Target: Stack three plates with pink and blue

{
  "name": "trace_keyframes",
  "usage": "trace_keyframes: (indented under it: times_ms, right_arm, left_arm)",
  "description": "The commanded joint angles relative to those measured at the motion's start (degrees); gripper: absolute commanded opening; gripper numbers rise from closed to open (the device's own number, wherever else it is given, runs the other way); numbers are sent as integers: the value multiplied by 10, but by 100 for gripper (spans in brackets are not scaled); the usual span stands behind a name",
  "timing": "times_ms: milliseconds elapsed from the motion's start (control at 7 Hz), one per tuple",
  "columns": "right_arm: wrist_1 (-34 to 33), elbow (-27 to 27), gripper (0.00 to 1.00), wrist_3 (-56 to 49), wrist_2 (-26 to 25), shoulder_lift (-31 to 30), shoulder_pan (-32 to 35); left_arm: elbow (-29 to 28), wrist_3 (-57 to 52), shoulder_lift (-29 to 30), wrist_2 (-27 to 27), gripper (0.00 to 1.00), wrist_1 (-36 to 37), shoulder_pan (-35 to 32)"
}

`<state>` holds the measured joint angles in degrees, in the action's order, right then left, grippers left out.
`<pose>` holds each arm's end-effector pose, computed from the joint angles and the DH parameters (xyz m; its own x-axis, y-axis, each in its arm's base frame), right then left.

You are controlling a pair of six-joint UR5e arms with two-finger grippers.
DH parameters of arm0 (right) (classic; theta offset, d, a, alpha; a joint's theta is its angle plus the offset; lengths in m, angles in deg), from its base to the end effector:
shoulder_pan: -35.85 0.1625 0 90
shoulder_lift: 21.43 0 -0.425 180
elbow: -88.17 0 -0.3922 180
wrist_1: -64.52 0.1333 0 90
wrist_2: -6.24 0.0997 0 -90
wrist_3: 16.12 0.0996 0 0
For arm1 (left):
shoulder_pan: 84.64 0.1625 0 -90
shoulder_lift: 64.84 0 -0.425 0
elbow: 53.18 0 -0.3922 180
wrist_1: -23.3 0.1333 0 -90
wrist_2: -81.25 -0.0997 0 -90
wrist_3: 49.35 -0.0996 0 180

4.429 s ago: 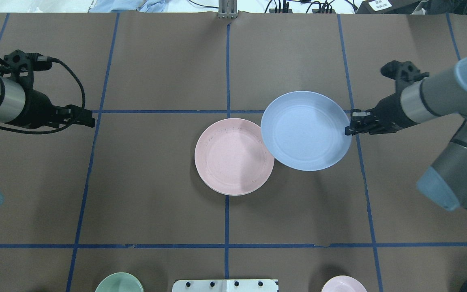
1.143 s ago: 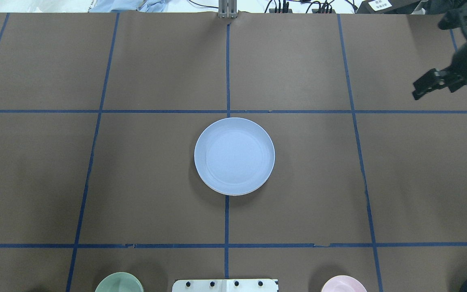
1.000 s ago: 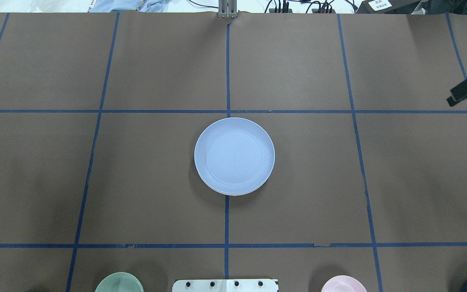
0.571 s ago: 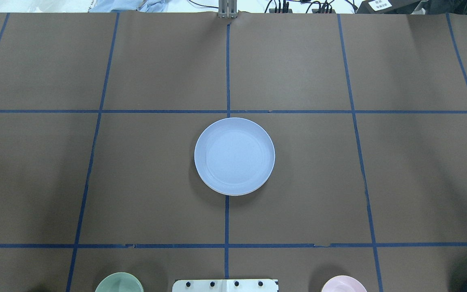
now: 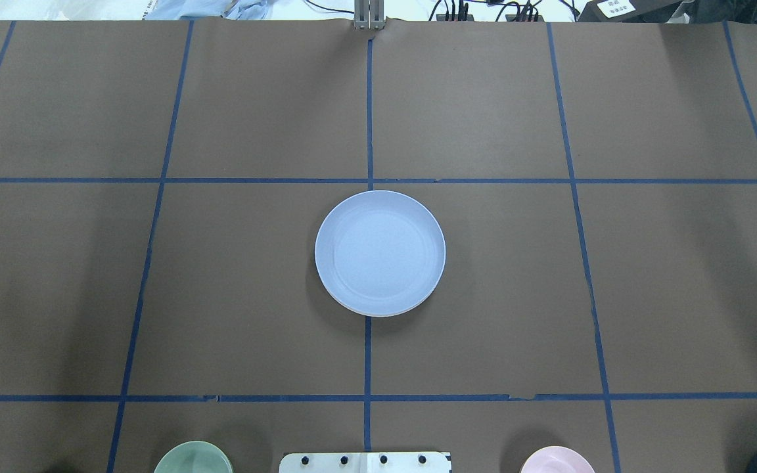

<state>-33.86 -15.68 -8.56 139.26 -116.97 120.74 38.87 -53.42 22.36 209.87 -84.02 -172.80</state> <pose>0.0253 -0.4507 0.6018 0.7337 0.0673 0.6762 -0.0075 0.9958 -0.0910 -0.0554 -0.4912 0.6383 0.7710 0.2705 -0.5765 -0.0857 0.9412 0.3269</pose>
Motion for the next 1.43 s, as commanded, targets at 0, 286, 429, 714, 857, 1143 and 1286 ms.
trace_keyframes:
  times_ms: [0,286,429,714,857,1143,1286]
  right_arm:
    - [0,33,100,-4,28,-1,20]
    - [0,36,100,-6,30,-2,26]
    - [2,37,100,-7,25,-1,28]
    - [2,51,100,-36,23,1,47]
    - [2,46,100,-36,23,1,52]
    - [1,23,100,-35,22,-2,78]
    - [2,21,100,-36,22,-3,87]
  left_arm:
    - [22,5,-1,35,100,82,-3]
    - [30,23,-1,82,100,106,-2]
    - [30,23,-2,82,100,106,-3]
    - [36,21,-4,82,100,106,-3]
    - [36,21,-5,81,100,106,-3]
    - [37,21,-4,80,100,106,-3]
    - [37,21,-3,80,100,105,-2]
